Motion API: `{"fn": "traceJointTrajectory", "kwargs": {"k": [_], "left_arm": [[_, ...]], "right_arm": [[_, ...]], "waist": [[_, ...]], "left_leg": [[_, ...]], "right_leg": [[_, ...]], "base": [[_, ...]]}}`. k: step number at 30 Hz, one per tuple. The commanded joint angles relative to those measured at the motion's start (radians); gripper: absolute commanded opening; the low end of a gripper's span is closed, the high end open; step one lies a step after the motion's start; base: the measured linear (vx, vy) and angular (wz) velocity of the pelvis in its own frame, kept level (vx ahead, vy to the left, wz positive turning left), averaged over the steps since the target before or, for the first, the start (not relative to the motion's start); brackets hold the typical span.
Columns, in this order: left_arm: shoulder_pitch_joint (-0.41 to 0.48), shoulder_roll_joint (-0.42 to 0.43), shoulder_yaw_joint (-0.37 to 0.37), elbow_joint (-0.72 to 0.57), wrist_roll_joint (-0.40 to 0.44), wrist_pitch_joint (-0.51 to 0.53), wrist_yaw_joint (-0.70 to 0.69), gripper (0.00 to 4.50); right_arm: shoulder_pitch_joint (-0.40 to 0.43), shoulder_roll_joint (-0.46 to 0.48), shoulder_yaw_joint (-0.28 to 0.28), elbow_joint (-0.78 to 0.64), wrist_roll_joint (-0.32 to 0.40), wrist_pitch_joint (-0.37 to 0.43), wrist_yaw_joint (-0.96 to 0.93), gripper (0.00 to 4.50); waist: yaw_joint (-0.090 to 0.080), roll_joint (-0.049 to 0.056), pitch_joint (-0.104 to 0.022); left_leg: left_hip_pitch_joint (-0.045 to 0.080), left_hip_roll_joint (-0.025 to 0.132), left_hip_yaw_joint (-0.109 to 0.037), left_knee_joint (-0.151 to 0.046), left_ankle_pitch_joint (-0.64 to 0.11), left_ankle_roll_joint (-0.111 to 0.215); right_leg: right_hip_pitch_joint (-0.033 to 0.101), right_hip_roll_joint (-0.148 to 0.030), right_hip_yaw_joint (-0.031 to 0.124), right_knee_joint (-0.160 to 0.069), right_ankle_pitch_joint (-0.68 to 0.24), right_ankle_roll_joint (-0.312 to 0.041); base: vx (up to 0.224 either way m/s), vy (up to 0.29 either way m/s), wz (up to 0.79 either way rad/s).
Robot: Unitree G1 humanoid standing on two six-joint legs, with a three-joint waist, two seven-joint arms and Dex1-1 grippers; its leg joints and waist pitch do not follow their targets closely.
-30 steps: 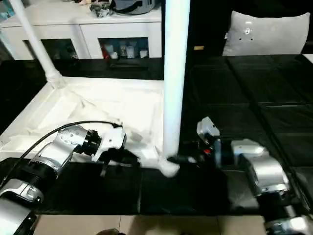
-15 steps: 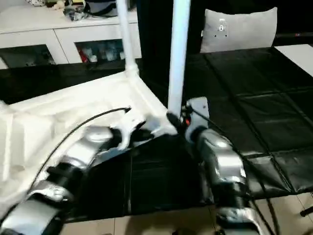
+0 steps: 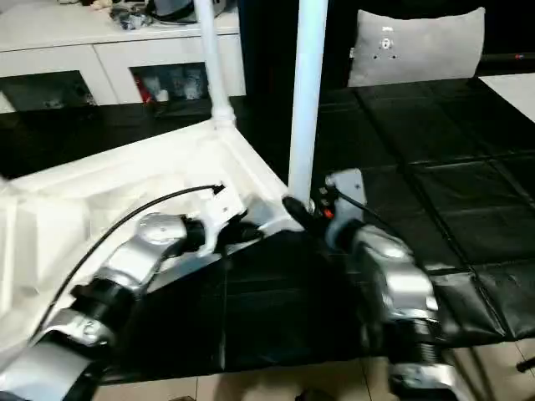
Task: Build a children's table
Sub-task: Rotate leg to tighten
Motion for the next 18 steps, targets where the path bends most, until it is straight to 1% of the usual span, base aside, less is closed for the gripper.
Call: {"fn": "traceJointTrajectory", "kwargs": {"k": [1,2,4,5,6,7,8,9,10,11,13,14,15,16,17,18], "left_arm": [[-0.011,0.017,-0.006,-0.057,-0.026,-0.067,-0.066,0.00],[-0.007,0.032,-0.011,-0.055,-0.034,-0.089,-0.105,0.00],[-0.003,0.059,-0.026,-0.046,-0.036,-0.125,-0.167,0.00],[0.000,0.086,-0.045,-0.039,-0.034,-0.164,-0.226,0.00],[0.002,0.097,-0.055,-0.036,-0.034,-0.187,-0.254,0.00],[0.003,0.104,-0.062,-0.033,-0.033,-0.201,-0.271,0.00],[0.004,0.113,-0.071,-0.029,-0.035,-0.221,-0.297,0.00],[0.004,0.115,-0.072,-0.028,-0.035,-0.223,-0.301,0.00],[0.007,0.124,-0.079,-0.025,-0.042,-0.242,-0.336,0.00],[0.010,0.132,-0.086,-0.026,-0.049,-0.256,-0.368,0.00],[0.013,0.139,-0.091,-0.027,-0.058,-0.275,-0.405,0.00],[0.013,0.141,-0.093,-0.028,-0.061,-0.280,-0.416,0.00],[0.014,0.146,-0.096,-0.031,-0.063,-0.280,-0.430,0.00],[0.014,0.146,-0.096,-0.031,-0.063,-0.280,-0.430,0.00],[0.013,0.152,-0.102,-0.030,-0.062,-0.291,-0.441,0.00],[0.012,0.156,-0.107,-0.030,-0.062,-0.300,-0.453,0.00]], "right_arm": [[-0.003,-0.019,0.010,-0.021,0.020,-0.020,0.066,3.56],[0.002,-0.055,0.018,-0.022,0.029,-0.032,0.133,3.68],[0.009,-0.109,0.031,-0.027,0.047,-0.034,0.239,3.90],[0.014,-0.165,0.060,-0.026,0.038,-0.035,0.321,3.95],[0.017,-0.190,0.078,-0.027,0.031,-0.046,0.362,3.95],[0.019,-0.205,0.090,-0.027,0.026,-0.054,0.386,3.95],[0.019,-0.221,0.101,-0.029,0.028,-0.063,0.418,3.95],[0.019,-0.223,0.102,-0.029,0.029,-0.064,0.423,3.95],[0.018,-0.235,0.110,-0.040,0.046,-0.065,0.470,3.95],[0.017,-0.247,0.117,-0.053,0.065,-0.063,0.521,3.95],[0.017,-0.267,0.133,-0.059,0.087,-0.064,0.599,3.95],[0.017,-0.274,0.140,-0.057,0.089,-0.067,0.620,3.78],[0.016,-0.281,0.149,-0.055,0.090,-0.057,0.634,3.78],[0.016,-0.281,0.149,-0.055,0.089,-0.057,0.635,3.67],[0.016,-0.292,0.164,-0.056,0.089,-0.052,0.656,3.57],[0.017,-0.301,0.177,-0.055,0.086,-0.053,0.673,3.50]], "waist": [[0.006,-0.020,-0.080],[0.014,-0.019,-0.078],[0.023,-0.018,-0.078],[0.030,-0.018,-0.077],[0.038,-0.018,-0.079],[0.042,-0.018,-0.080],[0.046,-0.020,-0.079],[0.048,-0.020,-0.080],[0.051,-0.021,-0.078],[0.056,-0.021,-0.079],[0.065,-0.021,-0.081],[0.069,-0.020,-0.081],[0.073,-0.020,-0.081],[0.074,-0.020,-0.081],[0.074,-0.035,-0.080],[0.078,-0.031,-0.080]], "left_leg": [[0.000,0.031,-0.009,-0.063,-0.116,0.131],[0.003,0.032,-0.008,-0.064,-0.126,0.124],[0.005,0.035,-0.007,-0.064,-0.137,0.122],[0.006,0.038,-0.007,-0.065,-0.135,0.121],[0.006,0.039,-0.008,-0.065,-0.133,0.121],[0.008,0.040,-0.007,-0.064,-0.129,0.120],[0.006,0.040,-0.006,-0.065,-0.130,0.120],[0.006,0.040,-0.006,-0.064,-0.131,0.120],[0.006,0.040,-0.006,-0.065,-0.132,0.115],[0.007,0.041,-0.005,-0.065,-0.135,0.115],[0.008,0.043,-0.005,-0.064,-0.132,0.121],[0.008,0.046,-0.006,-0.064,-0.123,0.122],[0.008,0.046,-0.006,-0.064,-0.119,0.120],[0.008,0.046,-0.006,-0.064,-0.118,0.118],[0.007,0.045,-0.004,-0.065,-0.126,0.113],[0.008,0.045,-0.006,-0.066,-0.127,0.109]], "right_leg": [[0.074,-0.045,0.055,-0.060,-0.240,-0.185],[0.073,-0.044,0.055,-0.062,-0.257,-0.181],[0.071,-0.044,0.056,-0.061,-0.259,-0.183],[0.070,-0.043,0.056,-0.060,-0.256,-0.181],[0.071,-0.043,0.057,-0.057,-0.249,-0.182],[0.070,-0.043,0.058,-0.056,-0.241,-0.184],[0.068,-0.044,0.059,-0.054,-0.237,-0.187],[0.068,-0.044,0.059,-0.054,-0.237,-0.187],[0.069,-0.046,0.059,-0.055,-0.248,-0.188],[0.068,-0.046,0.059,-0.055,-0.257,-0.186],[0.068,-0.047,0.060,-0.053,-0.247,-0.191],[0.066,-0.047,0.061,-0.049,-0.233,-0.195],[0.066,-0.047,0.061,-0.049,-0.230,-0.198],[0.065,-0.047,0.062,-0.050,-0.232,-0.198],[0.067,-0.047,0.062,-0.053,-0.247,-0.194],[0.067,-0.048,0.061,-0.049,-0.259,-0.193]], "base": [[0.000,0.000,0.00],[0.000,0.000,0.00],[0.000,0.000,0.00],[0.000,0.000,0.00],[0.000,0.000,0.00],[0.000,0.000,0.00],[0.000,0.000,0.00],[0.000,0.000,0.00],[0.000,0.000,0.00],[0.000,0.000,0.00],[0.000,0.000,0.00],[0.000,0.000,0.00],[0.000,0.000,0.00],[0.000,0.000,0.00],[0.000,0.000,0.00],[0.000,0.000,0.00]]}}
